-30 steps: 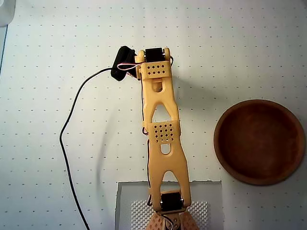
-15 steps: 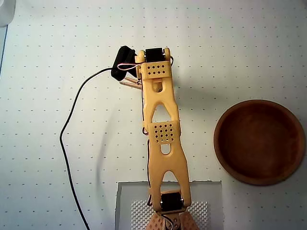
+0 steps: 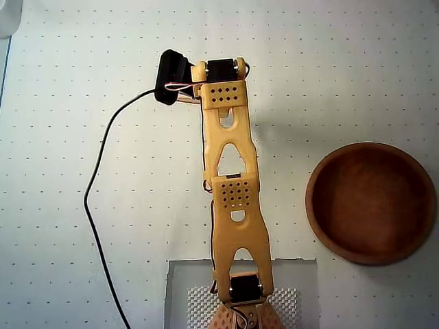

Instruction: Grasp a clothespin and put it in the bowl.

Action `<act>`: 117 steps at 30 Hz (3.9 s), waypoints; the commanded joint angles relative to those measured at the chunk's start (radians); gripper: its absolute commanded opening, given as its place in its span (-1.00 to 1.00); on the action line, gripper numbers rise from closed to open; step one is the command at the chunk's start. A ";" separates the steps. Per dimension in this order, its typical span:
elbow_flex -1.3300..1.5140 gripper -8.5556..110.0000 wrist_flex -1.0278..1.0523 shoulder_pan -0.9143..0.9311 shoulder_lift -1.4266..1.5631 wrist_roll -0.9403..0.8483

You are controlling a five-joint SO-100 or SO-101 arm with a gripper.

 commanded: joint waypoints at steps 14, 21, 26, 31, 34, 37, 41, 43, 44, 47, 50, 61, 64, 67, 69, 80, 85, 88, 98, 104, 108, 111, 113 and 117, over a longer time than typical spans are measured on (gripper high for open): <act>0.285 -0.91 0.005 0.002 0.739 -0.391; 0.483 -0.91 0.002 0.017 0.871 -0.658; 0.572 -0.91 0.003 0.072 0.974 -0.865; 0.660 -0.91 0.006 0.147 1.060 -1.085; 0.716 -0.91 0.005 0.210 1.092 -1.193; 0.773 -0.91 -0.003 0.273 1.134 -1.295; 0.839 -0.91 -0.006 0.334 1.200 -1.401; 0.891 -0.91 -0.006 0.360 1.230 -1.451; 0.923 -0.91 -0.006 0.373 1.246 -1.473; 1.025 -0.91 -0.008 0.423 1.279 -1.525; 1.137 -0.91 -0.009 0.476 1.313 -1.563; 1.322 -0.91 -0.009 0.606 1.385 -1.658; 1.327 -0.91 -0.009 0.655 1.385 -1.680; 1.327 -0.91 -0.009 0.710 1.385 -1.698; 1.327 -0.91 -0.009 0.752 1.385 -1.720; 1.338 -0.91 -0.009 0.923 1.319 -1.853; 1.328 -0.91 -0.009 0.957 1.213 -1.864; 1.328 -0.91 -0.009 0.956 1.160 -1.862; 1.341 -0.91 -0.238 0.933 0.934 -1.855; 1.327 -0.91 -0.319 0.904 0.862 -1.853; 1.319 -0.91 -0.379 0.891 0.847 -1.816; 1.305 -0.91 -0.408 0.881 0.825 -1.792; 1.295 -0.91 -0.417 0.874 0.785 -1.784; 1.275 -0.91 -0.425 0.873 0.723 -1.778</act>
